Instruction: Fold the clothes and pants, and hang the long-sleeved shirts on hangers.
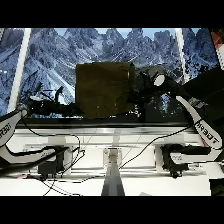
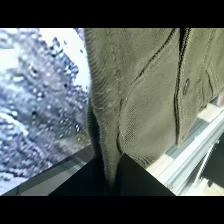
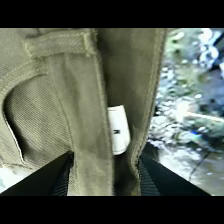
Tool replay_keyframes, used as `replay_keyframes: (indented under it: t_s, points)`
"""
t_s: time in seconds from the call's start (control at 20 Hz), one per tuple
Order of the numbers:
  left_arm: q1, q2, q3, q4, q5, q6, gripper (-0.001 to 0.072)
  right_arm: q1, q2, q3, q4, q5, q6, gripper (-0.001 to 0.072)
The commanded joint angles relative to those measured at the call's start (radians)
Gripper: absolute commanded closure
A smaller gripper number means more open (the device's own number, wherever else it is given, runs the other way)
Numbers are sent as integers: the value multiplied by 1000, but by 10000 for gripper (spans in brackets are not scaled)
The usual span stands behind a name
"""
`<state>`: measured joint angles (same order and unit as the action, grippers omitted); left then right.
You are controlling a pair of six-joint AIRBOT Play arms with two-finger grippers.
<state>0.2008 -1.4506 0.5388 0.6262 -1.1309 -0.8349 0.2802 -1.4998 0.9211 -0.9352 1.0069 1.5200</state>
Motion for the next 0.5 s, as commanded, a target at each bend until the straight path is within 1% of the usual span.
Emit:
replay_keyframes:
  t_s: [0.0, 0.05, 0.1, 0.15, 0.25, 0.4, 0.45]
  points:
    - [-24, -1, 1, -68, 3, 9, 668, 33, -22, 0, 24, 43, 5, 265]
    - [-40, -1, 2, -76, 2, 14, 667, 48, -26, 0, 18, 33, 4, 312]
    - [-55, -1, 2, -78, 2, 14, 668, 57, -25, 1, 16, 16, -8, 482]
    - [-68, -1, 8, -77, -4, 15, 668, 58, -25, 8, 15, 13, -20, 681]
    - [-74, 13, 42, -78, -31, 56, 669, 50, -14, 41, 1, 34, -53, 678]
    - [-61, 92, 167, -79, -71, 49, 668, 38, 31, 149, -92, 82, -74, 679]
    - [-54, 128, 222, -79, -83, 34, 668, 32, 55, 198, -117, 98, -74, 678]
